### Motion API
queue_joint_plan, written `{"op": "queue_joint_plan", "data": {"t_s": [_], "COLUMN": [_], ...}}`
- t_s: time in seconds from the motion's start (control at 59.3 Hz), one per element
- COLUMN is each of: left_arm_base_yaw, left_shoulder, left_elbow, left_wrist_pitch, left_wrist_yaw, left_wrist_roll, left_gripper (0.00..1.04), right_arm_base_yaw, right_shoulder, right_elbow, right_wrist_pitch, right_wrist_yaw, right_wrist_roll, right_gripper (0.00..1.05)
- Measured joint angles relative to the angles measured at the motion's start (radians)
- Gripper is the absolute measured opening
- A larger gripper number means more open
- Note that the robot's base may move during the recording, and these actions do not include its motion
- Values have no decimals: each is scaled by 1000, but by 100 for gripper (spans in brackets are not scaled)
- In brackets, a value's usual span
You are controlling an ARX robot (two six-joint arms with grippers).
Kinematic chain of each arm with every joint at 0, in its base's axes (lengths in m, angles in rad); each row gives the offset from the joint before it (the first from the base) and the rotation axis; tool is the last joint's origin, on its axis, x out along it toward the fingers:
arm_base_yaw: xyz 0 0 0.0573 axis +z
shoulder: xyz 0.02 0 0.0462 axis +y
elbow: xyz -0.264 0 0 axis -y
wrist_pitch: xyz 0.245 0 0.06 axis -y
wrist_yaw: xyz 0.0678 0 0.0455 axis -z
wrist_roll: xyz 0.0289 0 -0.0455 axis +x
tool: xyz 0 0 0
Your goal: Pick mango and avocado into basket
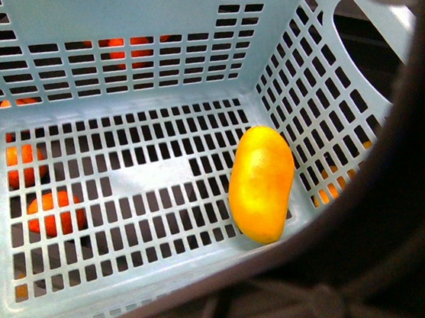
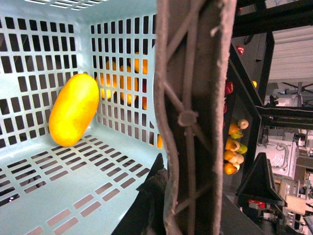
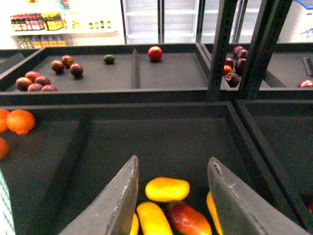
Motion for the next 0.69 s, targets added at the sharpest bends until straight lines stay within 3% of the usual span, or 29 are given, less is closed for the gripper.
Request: {"op": "queue_joint_plan", "data": {"t_s": [0.27, 0.506, 0.692], "left_arm_base_yaw": [0, 0, 0], "left_shoulder": [0, 0, 0], "left_elbow": [0, 0, 0], "left_wrist_pitch": [0, 0, 0], "left_wrist_yaw": [-1, -1, -1], "left_wrist_roll": [-1, 0, 0], "left_gripper": [7, 7, 7], "right_arm_base_yaw": [-55, -150, -163], "right_shoulder": [-114, -208, -229], "right_elbow": [-86, -138, -147], "right_wrist_pitch": [-21, -68, -74], "right_wrist_yaw": [-53, -151, -157], "right_wrist_roll": [-13, -14, -14], "right_gripper": [2, 2, 30]}}
